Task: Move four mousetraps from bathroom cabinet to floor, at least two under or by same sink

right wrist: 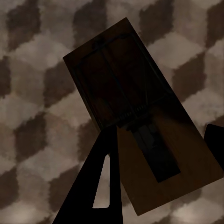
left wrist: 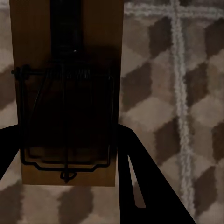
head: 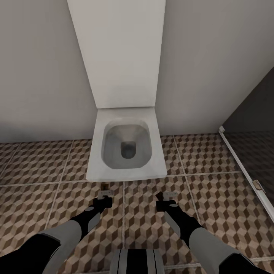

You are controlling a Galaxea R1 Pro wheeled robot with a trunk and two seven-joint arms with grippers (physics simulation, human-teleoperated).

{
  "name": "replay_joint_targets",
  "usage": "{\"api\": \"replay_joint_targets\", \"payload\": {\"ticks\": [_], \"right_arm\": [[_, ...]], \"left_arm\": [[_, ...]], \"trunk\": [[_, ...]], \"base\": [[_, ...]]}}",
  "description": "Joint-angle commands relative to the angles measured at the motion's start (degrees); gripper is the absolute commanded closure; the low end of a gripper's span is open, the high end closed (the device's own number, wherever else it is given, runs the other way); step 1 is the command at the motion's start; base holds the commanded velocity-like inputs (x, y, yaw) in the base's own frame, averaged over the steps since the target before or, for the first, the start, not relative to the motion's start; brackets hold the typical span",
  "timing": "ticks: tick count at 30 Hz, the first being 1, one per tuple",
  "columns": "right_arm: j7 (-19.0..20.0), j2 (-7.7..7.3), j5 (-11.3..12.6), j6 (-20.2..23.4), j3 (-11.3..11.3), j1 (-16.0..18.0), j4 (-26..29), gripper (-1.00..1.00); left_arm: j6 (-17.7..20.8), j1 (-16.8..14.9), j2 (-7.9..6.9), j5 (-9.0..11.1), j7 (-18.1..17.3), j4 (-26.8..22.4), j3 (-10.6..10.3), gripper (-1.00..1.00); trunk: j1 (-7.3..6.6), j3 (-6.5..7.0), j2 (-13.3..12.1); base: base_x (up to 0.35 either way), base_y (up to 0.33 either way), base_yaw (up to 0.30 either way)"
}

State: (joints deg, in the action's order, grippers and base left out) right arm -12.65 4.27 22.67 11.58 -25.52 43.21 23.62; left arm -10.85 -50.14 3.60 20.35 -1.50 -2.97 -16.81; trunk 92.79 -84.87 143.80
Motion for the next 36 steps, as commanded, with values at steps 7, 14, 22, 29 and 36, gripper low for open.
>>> {"api": "replay_joint_targets", "payload": {"ticks": [7,14,22,29,36], "right_arm": [[-0.38,-0.05,0.44,0.21,-0.49,0.03,0.11,-1.0],[-0.29,-0.05,0.45,0.2,-0.49,0.03,0.11,-1.0],[-0.27,-0.05,0.45,0.2,-0.49,0.03,0.12,-1.0],[-0.27,-0.08,0.49,0.2,-0.49,0.03,0.16,-1.0],[-0.24,-0.13,0.53,0.18,-0.49,0.03,0.19,-1.0]], "left_arm": [[-0.23,-0.04,0.0,0.39,0.01,0.12,-0.42,1.0],[-0.23,-0.04,0.0,0.39,0.01,0.14,-0.42,1.0],[-0.23,-0.04,0.0,0.39,0.01,0.11,-0.42,1.0],[-0.23,-0.04,0.0,0.39,0.01,0.13,-0.42,1.0],[-0.05,-0.04,0.0,0.39,0.01,0.24,-0.42,1.0]], "trunk": [[-0.01,-0.03,0.01],[-0.01,-0.03,0.01],[-0.01,-0.03,0.01],[-0.01,-0.03,0.01],[-0.01,-0.03,0.01]], "base": [[0.0,0.0,0.0],[0.0,0.0,0.0],[0.0,0.0,0.0],[0.0,0.0,0.0],[0.0,0.0,0.0]]}}
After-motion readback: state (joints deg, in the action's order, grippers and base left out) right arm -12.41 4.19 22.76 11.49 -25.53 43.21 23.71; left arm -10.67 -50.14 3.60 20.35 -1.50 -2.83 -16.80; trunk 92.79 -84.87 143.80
